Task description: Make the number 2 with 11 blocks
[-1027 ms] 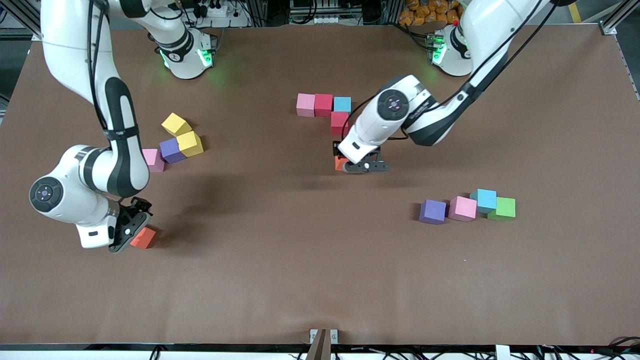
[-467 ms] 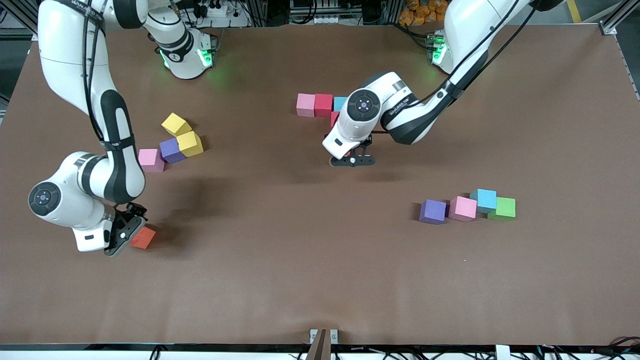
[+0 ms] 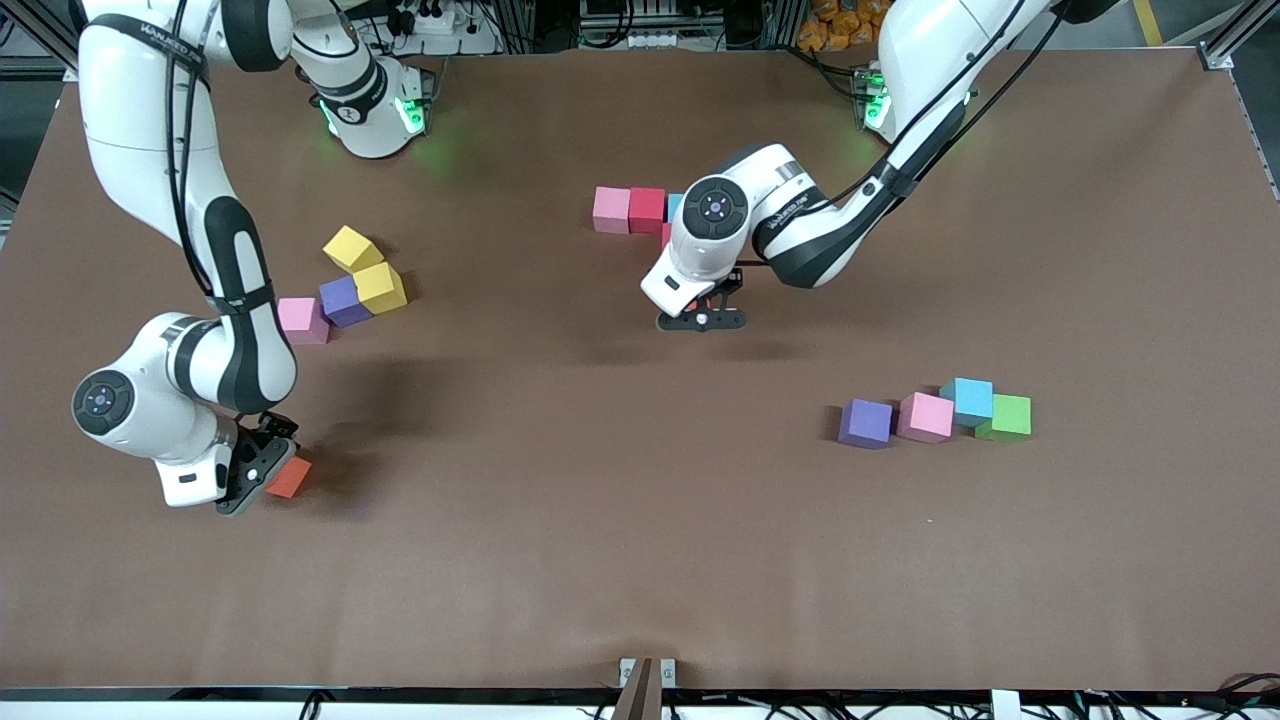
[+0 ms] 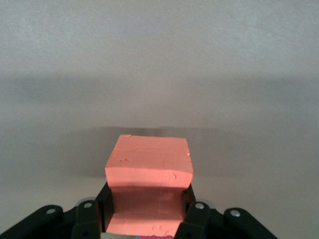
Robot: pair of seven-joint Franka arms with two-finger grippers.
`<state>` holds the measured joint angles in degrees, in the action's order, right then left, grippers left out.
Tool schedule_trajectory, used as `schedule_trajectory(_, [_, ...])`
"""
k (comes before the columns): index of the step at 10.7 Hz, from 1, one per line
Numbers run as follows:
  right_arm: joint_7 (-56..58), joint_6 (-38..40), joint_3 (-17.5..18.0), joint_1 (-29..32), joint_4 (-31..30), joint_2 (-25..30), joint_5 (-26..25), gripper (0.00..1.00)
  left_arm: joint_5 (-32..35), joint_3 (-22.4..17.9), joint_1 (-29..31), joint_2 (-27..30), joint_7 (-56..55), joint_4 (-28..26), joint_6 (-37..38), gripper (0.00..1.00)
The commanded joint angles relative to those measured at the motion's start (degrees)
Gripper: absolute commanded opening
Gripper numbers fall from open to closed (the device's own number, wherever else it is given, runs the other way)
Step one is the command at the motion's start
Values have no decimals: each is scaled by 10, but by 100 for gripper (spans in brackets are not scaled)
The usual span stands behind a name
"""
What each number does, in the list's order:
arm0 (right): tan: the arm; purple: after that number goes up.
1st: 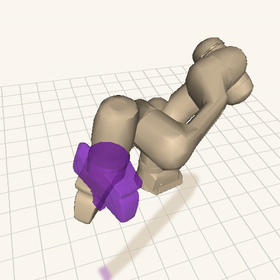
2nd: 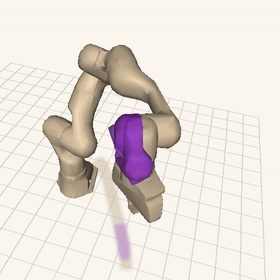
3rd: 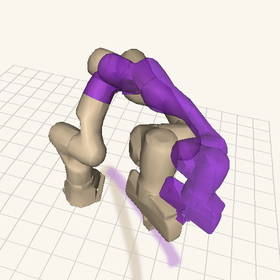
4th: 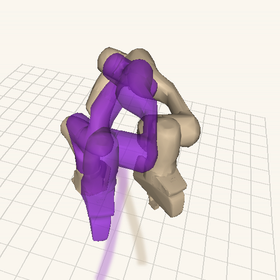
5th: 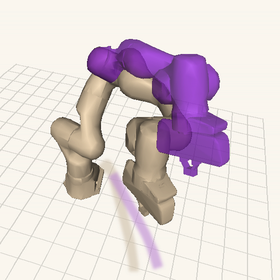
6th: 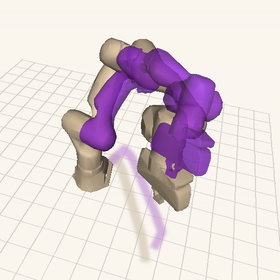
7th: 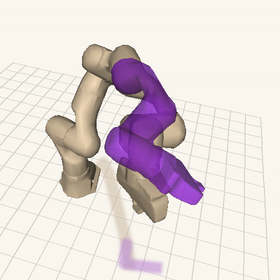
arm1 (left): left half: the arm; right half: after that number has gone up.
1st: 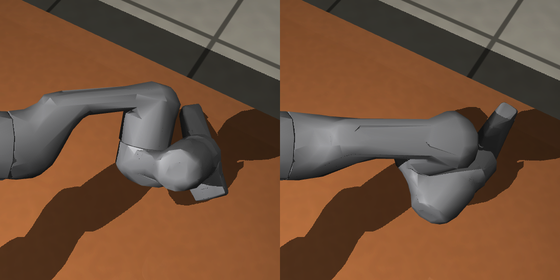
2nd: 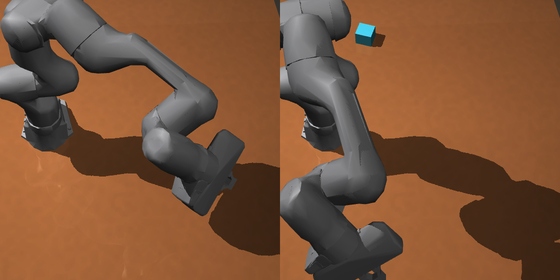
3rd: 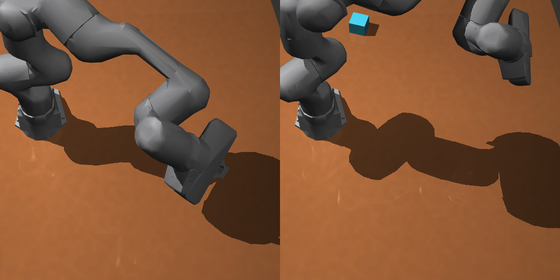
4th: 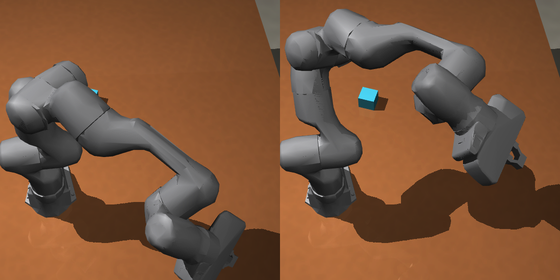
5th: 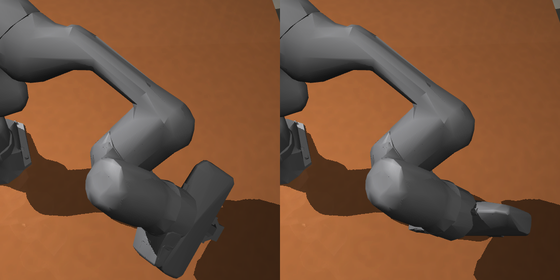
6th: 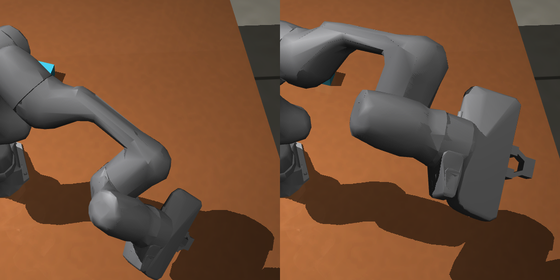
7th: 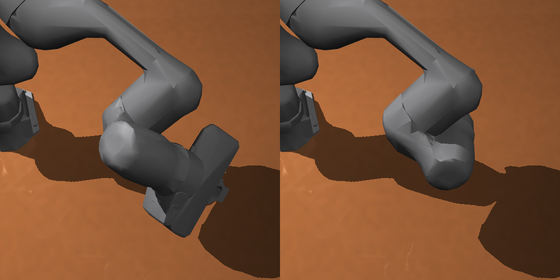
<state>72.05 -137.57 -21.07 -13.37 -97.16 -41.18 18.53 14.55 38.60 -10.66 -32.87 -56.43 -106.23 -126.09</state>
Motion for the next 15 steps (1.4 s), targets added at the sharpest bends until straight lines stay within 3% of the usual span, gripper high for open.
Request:
schedule_trajectory(1, [14,-4,11,13,17,-8,0,80,19,-2,-7,-5,-20,3,1,49])
schedule_trajectory(2, [15,-3,11,12,21,-8,-2,53,21,-2,-7,-5,-21,4,1,49])
schedule_trajectory(3, [19,-3,12,12,25,-7,-2,35,22,-2,-8,-5,-21,3,1,49])
schedule_trajectory(4, [20,-2,12,12,29,-7,-2,27,22,-2,-11,-4,-21,-4,1,49])
schedule_trajectory(8, [-4,24,15,1,39,1,25,22,22,-2,-34,-5,-47,-20,-20,49])
schedule_trajectory(15, [-173,135,11,-42,58,30,20,22,39,-2,-35,-15,-68,-34,-43,49])
